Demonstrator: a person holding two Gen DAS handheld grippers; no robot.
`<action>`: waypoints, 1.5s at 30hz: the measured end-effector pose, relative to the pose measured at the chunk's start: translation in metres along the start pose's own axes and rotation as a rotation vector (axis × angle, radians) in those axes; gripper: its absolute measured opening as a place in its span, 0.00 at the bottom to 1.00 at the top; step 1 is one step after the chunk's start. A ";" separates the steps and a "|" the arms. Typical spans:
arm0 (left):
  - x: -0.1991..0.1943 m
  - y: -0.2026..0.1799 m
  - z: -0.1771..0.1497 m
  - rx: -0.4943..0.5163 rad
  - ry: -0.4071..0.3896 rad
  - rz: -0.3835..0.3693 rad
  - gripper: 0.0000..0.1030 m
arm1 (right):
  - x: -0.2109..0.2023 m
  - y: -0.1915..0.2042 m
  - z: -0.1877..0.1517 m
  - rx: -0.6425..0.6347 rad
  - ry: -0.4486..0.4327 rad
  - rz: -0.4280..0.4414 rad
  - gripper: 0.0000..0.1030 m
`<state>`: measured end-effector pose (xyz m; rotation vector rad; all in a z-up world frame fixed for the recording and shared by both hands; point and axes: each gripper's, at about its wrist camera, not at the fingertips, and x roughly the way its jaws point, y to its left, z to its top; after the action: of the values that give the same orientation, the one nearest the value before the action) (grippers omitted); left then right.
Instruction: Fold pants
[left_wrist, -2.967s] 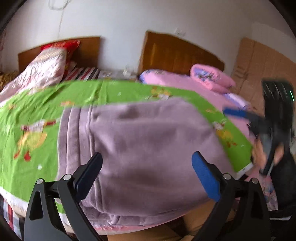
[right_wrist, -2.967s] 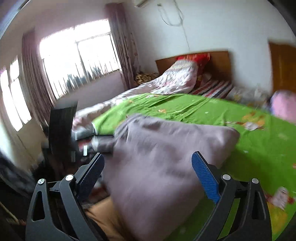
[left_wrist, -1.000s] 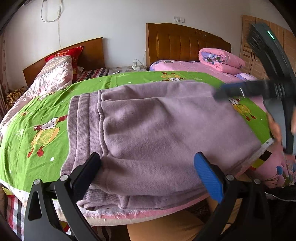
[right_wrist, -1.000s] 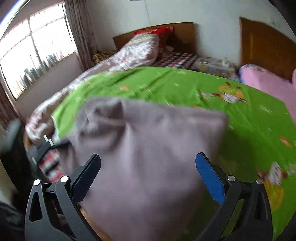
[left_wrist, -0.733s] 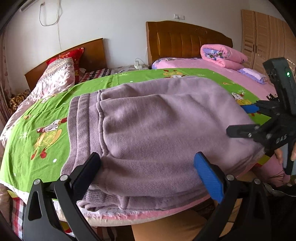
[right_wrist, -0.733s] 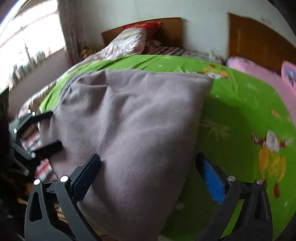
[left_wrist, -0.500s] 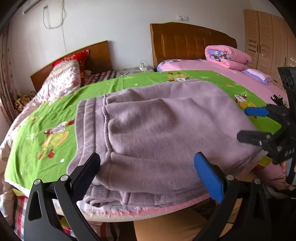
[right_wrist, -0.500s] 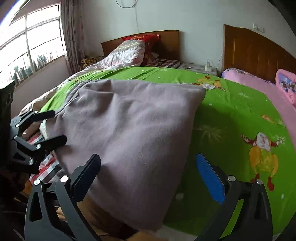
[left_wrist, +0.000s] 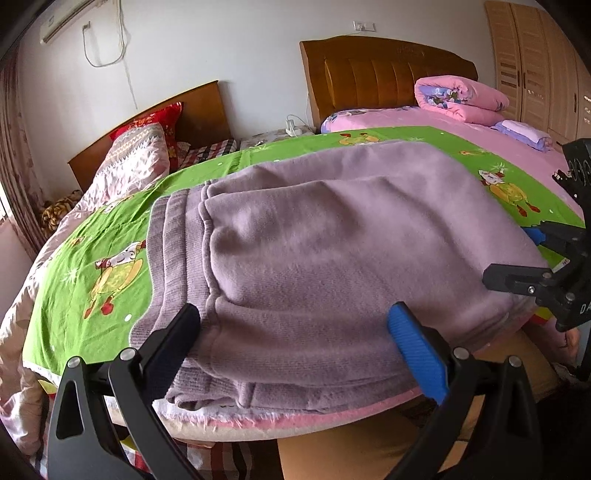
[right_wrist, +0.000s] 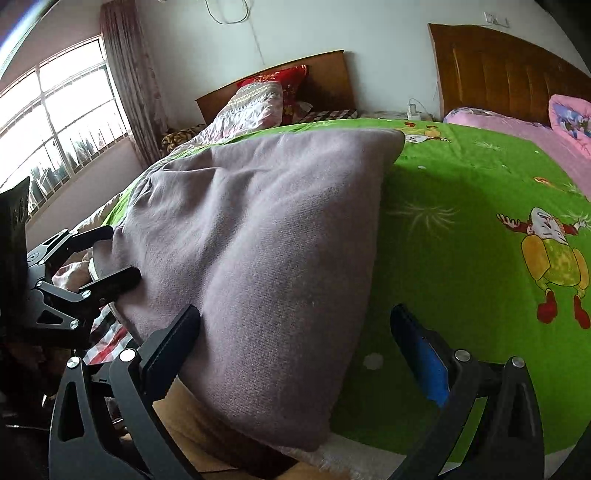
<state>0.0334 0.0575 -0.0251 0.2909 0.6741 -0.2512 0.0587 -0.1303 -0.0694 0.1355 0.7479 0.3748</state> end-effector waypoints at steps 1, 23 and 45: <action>-0.002 0.000 0.000 0.001 -0.003 -0.001 0.98 | -0.001 0.001 0.000 -0.003 0.001 -0.005 0.96; -0.039 0.069 -0.053 -0.347 -0.069 -0.124 0.92 | -0.040 -0.003 -0.047 -0.127 -0.026 -0.102 0.92; 0.005 0.033 -0.002 -0.175 -0.044 -0.023 0.98 | -0.035 0.004 -0.034 -0.138 -0.143 -0.078 0.28</action>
<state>0.0465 0.0883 -0.0239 0.1103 0.6519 -0.2189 0.0104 -0.1402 -0.0706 0.0025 0.5825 0.3375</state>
